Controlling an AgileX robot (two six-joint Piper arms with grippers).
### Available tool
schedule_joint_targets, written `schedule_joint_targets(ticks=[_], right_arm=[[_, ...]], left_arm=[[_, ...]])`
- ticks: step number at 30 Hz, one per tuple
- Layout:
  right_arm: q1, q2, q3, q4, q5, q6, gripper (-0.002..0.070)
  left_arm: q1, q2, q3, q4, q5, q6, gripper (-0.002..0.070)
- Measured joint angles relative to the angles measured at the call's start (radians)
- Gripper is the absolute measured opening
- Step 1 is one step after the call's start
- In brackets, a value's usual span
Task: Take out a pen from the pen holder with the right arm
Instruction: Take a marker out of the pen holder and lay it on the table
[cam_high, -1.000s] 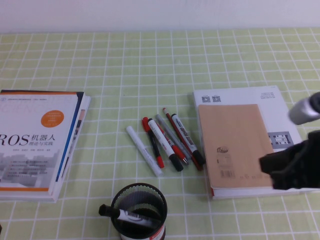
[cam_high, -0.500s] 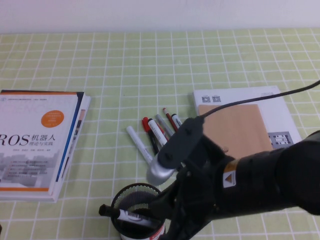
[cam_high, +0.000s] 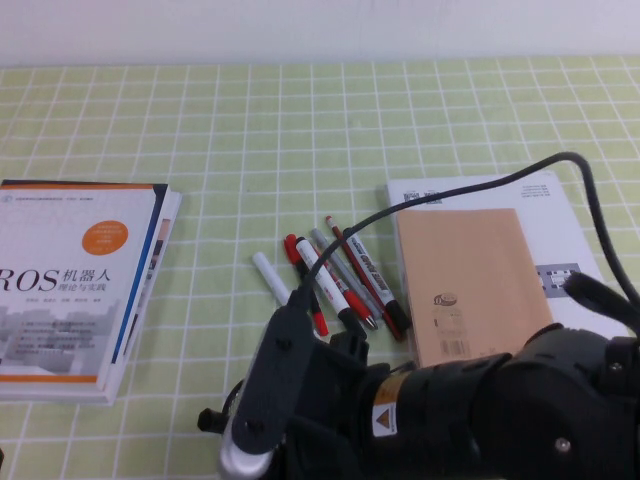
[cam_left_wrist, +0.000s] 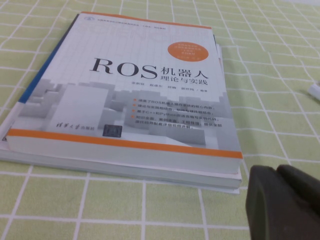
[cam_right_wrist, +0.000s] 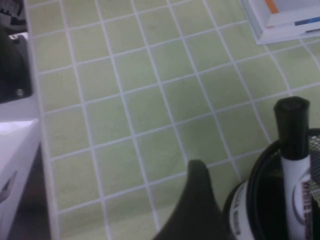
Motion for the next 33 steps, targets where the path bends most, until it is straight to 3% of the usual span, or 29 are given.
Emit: schedule_joint_targets(ticks=[13, 33], right_arm=[[0.005, 0.074, 0.000, 0.017, -0.199, -0.012, 0.0465], [0.009, 0.187, -0.044, 0.021, -0.263, -0.043, 0.0444]], left_arm=[[0.000, 0.000, 0.000, 0.000, 0.000, 0.000, -0.0008], [0.000, 0.000, 0.000, 0.000, 0.000, 0.000, -0.0008]])
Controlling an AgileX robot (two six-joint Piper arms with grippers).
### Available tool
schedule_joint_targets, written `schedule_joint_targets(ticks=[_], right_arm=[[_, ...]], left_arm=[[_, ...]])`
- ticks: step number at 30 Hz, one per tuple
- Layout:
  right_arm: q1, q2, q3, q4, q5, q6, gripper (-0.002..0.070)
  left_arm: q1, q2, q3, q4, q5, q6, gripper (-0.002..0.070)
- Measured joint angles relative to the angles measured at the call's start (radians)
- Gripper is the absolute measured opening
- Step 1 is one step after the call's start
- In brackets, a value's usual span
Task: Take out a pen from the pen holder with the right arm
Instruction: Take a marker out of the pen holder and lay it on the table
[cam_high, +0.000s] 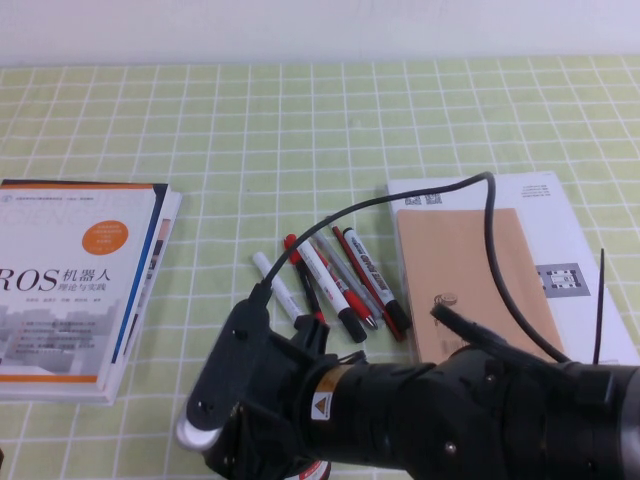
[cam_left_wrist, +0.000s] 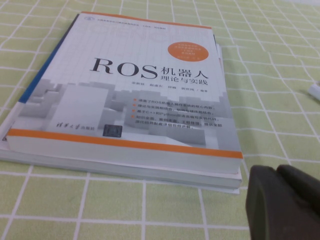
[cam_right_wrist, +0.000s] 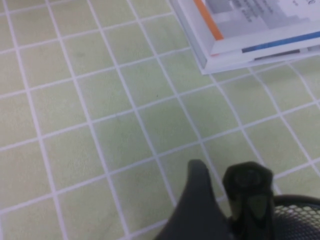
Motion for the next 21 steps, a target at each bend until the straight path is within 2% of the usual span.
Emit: schedule_joint_targets(ticks=[5, 7, 13, 21], right_arm=[[0.000, 0.014, 0.000, 0.002, -0.007, -0.024, 0.0401], [0.000, 0.018, -0.002, 0.006, -0.021, -0.045, 0.0357], [0.000, 0.021, -0.002, 0.010, -0.048, -0.052, 0.0291], [0.002, 0.045, -0.002, 0.014, -0.063, -0.052, 0.0277]], left_arm=[[0.000, 0.000, 0.000, 0.000, 0.000, 0.000, -0.0008], [0.000, 0.000, 0.000, 0.000, 0.000, 0.000, -0.0008], [0.000, 0.000, 0.000, 0.000, 0.000, 0.000, -0.0008], [0.000, 0.000, 0.000, 0.000, 0.000, 0.000, -0.0008]])
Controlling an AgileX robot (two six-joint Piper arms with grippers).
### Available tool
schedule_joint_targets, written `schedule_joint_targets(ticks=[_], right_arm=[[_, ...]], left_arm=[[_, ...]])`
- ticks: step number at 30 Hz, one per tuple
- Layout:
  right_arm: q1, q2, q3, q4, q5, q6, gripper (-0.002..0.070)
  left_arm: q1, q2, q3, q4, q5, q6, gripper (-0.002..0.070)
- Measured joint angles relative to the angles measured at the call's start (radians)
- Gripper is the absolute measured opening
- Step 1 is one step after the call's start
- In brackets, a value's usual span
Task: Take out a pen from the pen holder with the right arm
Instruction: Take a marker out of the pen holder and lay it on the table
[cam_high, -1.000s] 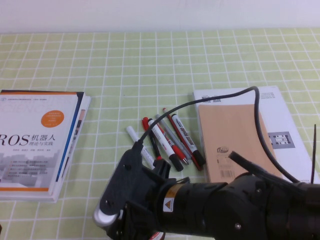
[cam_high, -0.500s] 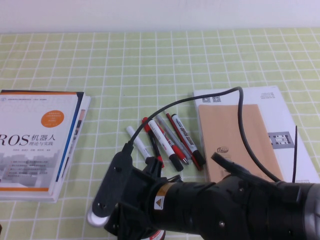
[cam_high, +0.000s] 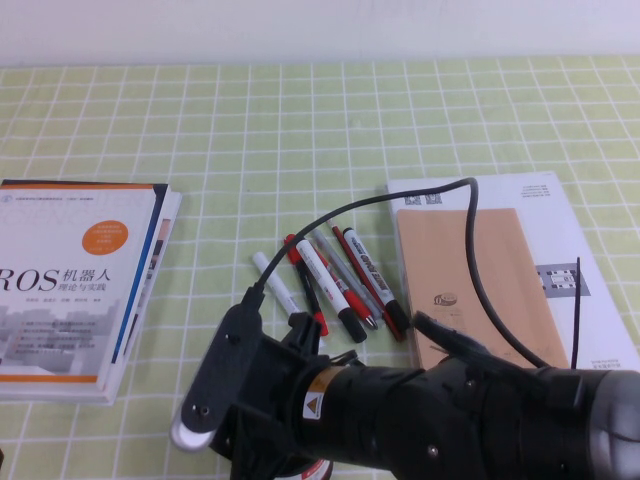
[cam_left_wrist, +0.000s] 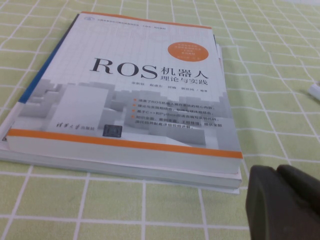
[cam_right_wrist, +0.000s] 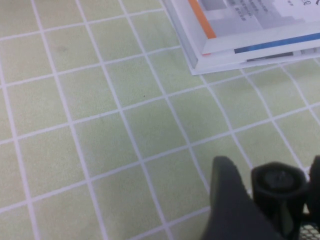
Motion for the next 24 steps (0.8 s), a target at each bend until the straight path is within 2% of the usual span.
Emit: schedule_joint_targets(ticks=[5, 10, 24], right_arm=[[0.000, 0.000, 0.000, 0.001, -0.009, 0.000, 0.0225], [0.000, -0.022, 0.000, 0.004, -0.009, 0.000, 0.0095], [0.000, -0.219, -0.012, 0.012, -0.009, 0.000, 0.0095]], left_arm=[[0.000, 0.000, 0.000, 0.000, 0.000, 0.000, -0.0008], [0.000, 0.000, 0.000, 0.000, 0.000, 0.000, -0.0008], [0.000, 0.000, 0.000, 0.000, 0.000, 0.000, -0.0008]])
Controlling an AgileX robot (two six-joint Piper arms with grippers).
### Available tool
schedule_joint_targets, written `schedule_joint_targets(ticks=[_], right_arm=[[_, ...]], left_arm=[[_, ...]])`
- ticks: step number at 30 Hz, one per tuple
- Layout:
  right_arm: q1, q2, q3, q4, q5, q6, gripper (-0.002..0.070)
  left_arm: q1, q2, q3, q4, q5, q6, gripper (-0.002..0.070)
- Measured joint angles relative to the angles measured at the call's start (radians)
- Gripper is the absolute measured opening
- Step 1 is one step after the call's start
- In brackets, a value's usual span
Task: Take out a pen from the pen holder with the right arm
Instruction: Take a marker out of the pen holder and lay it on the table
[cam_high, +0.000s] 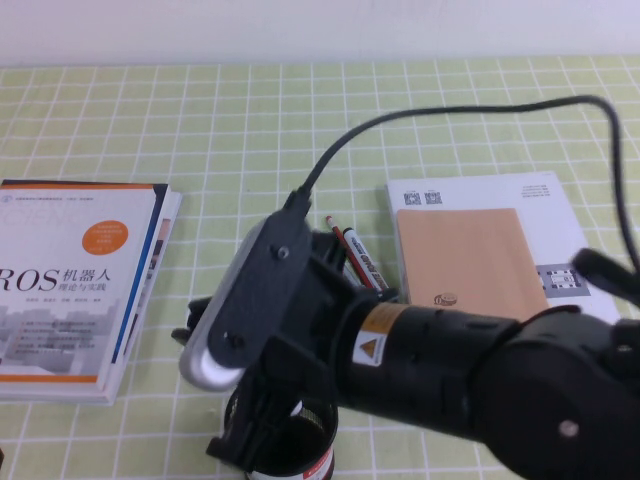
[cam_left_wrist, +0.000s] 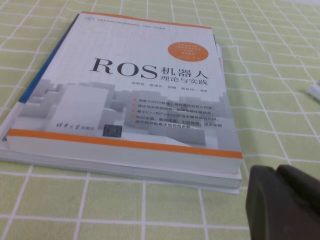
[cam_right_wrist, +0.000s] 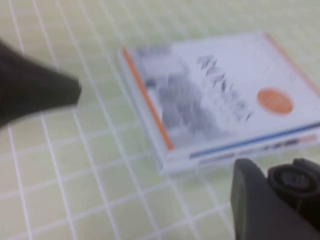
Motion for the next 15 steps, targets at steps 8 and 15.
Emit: schedule_joint_targets(ticks=[8, 15], right_arm=[[-0.085, -0.067, -0.038, 0.000, -0.049, 0.000, 0.0095], [-0.248, 0.015, -0.191, -0.066, 0.061, 0.165, 0.0095]], left_arm=[[0.000, 0.000, 0.000, 0.000, 0.000, 0.000, -0.0008], [0.000, 0.000, 0.000, 0.000, 0.000, 0.000, -0.0008]])
